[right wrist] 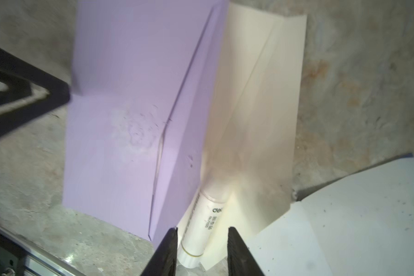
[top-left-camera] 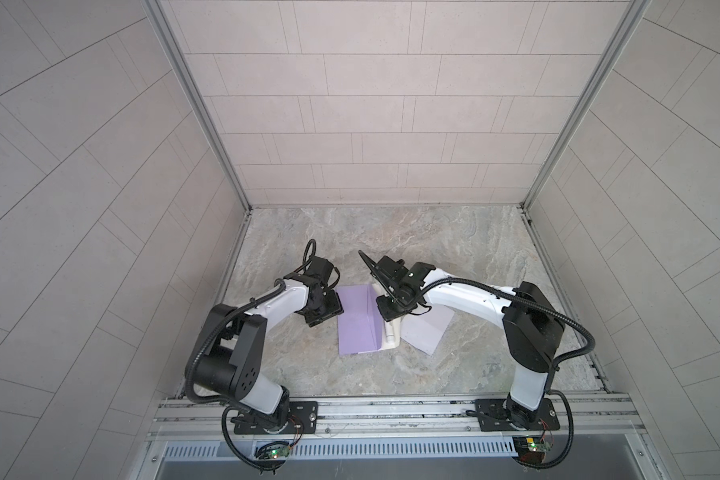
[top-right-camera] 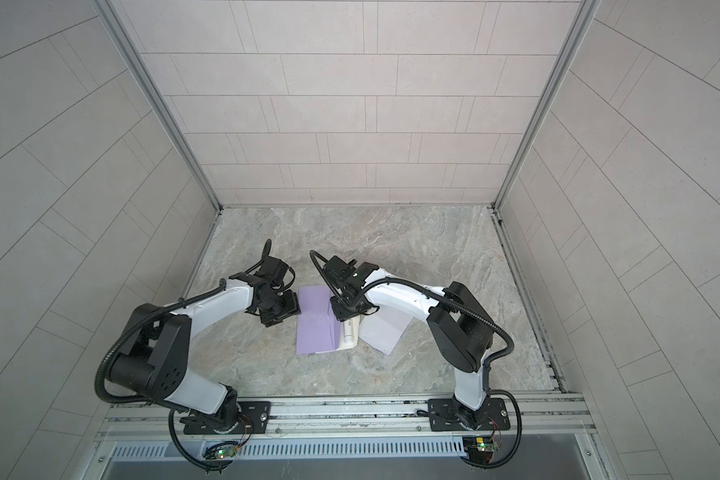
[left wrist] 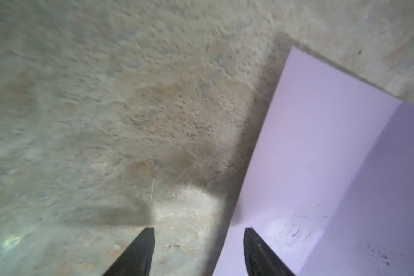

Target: Place the letter into the envelope and seal it

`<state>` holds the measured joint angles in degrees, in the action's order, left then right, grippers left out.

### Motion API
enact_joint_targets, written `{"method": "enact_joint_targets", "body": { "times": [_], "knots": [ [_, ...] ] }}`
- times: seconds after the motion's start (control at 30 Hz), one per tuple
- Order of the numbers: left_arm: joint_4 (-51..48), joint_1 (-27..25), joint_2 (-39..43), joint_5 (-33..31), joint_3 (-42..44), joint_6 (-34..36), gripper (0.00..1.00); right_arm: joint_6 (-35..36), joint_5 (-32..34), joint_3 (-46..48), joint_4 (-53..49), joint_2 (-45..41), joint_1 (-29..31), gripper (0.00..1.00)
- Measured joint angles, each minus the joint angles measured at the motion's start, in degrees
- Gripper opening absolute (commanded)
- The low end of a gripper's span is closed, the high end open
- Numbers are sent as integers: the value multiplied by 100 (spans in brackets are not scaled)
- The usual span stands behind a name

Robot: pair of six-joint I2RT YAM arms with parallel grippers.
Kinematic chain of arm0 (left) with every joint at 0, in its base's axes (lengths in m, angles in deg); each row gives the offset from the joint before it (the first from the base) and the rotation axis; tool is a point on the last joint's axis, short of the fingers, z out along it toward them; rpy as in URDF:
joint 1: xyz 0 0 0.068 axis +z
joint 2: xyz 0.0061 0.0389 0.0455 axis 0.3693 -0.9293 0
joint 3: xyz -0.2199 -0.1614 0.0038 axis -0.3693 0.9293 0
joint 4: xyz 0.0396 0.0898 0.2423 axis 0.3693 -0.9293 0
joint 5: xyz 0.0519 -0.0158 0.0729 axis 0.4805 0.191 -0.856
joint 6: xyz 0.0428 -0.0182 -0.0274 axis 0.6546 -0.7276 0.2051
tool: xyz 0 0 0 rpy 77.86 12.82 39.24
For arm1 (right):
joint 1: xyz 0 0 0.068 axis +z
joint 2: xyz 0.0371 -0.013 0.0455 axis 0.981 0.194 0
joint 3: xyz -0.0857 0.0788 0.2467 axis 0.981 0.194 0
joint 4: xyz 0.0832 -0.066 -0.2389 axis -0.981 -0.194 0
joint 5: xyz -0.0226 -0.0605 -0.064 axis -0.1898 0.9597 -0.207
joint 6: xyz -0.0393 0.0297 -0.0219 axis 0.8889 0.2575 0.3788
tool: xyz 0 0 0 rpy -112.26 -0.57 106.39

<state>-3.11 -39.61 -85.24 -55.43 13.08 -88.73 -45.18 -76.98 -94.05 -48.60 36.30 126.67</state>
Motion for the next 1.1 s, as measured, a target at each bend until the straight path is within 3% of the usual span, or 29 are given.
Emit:
{"method": "enact_joint_targets", "body": {
  "times": [0.2,0.5,0.73,0.9,1.1],
  "knots": [
    [20,20,472,-101,-28,-223,67,-48,48,245,74,2,96,37],
    [31,20,490,4,-33,-245,67,-55,168,251,142,391,358,39],
    [94,20,645,299,-42,-225,73,-72,439,267,140,590,435,37],
    [361,20,743,841,-129,-223,78,-72,525,389,273,516,452,16],
    [730,-9,743,1606,-339,-188,79,275,98,1294,754,-555,295,9]
  ]
}}
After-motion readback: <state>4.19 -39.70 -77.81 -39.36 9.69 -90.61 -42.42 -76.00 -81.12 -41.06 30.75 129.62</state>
